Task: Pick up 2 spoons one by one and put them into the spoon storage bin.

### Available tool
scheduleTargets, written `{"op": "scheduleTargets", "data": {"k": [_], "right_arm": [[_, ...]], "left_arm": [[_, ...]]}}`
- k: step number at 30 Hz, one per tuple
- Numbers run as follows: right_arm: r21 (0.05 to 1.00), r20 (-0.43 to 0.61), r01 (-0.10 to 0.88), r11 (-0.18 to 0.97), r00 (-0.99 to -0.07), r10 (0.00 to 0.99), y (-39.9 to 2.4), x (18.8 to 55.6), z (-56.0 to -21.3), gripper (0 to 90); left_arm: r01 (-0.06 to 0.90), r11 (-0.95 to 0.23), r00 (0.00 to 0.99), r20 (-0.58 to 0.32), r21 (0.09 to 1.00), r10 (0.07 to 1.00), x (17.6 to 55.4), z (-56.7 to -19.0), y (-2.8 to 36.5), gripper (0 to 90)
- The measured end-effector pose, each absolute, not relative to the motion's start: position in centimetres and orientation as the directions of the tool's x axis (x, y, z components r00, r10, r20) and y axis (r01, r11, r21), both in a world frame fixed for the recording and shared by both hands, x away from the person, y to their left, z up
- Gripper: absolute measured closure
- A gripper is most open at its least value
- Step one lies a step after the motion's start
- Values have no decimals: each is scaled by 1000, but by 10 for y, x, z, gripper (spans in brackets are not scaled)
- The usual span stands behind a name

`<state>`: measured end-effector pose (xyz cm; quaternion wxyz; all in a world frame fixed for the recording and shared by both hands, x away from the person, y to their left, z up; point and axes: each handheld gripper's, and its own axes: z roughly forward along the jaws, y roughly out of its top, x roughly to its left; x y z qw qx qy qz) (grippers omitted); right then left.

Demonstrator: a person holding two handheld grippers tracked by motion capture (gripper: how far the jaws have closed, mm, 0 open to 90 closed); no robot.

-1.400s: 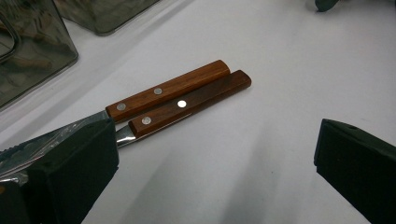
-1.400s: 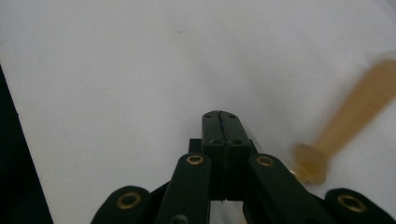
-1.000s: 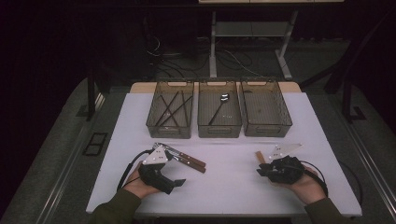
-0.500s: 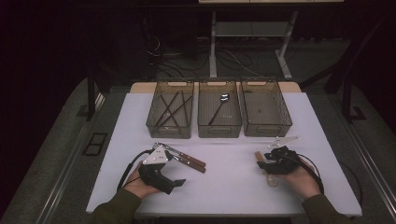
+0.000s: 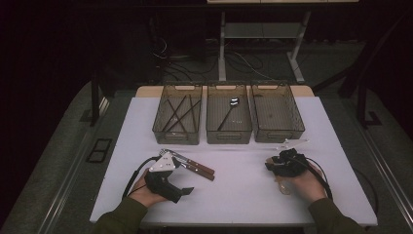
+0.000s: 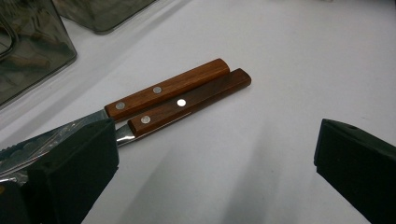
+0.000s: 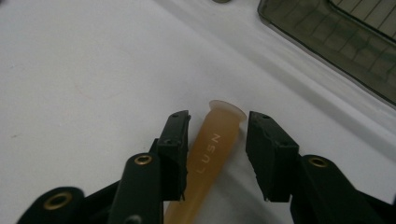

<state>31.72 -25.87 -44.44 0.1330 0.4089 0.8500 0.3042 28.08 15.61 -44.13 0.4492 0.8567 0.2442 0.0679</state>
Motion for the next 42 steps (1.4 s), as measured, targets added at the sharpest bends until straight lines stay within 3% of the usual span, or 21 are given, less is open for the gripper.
{"op": "scheduleTargets", "data": {"k": [9,17,42], "right_arm": [[625,20,604,494,-645,764,-258,316,-444,729],[624,16,593,508,-660,751,-259,317,-441,735],[749,109,524,406,-701,705,-242,344,-399,735]], "left_arm": [[358,-478,871,-103,802,480,281,-441,156,0],[357,-477,872,-104,803,478,281,-441,156,0],[356,-475,873,-105,805,476,281,-441,157,0]]}}
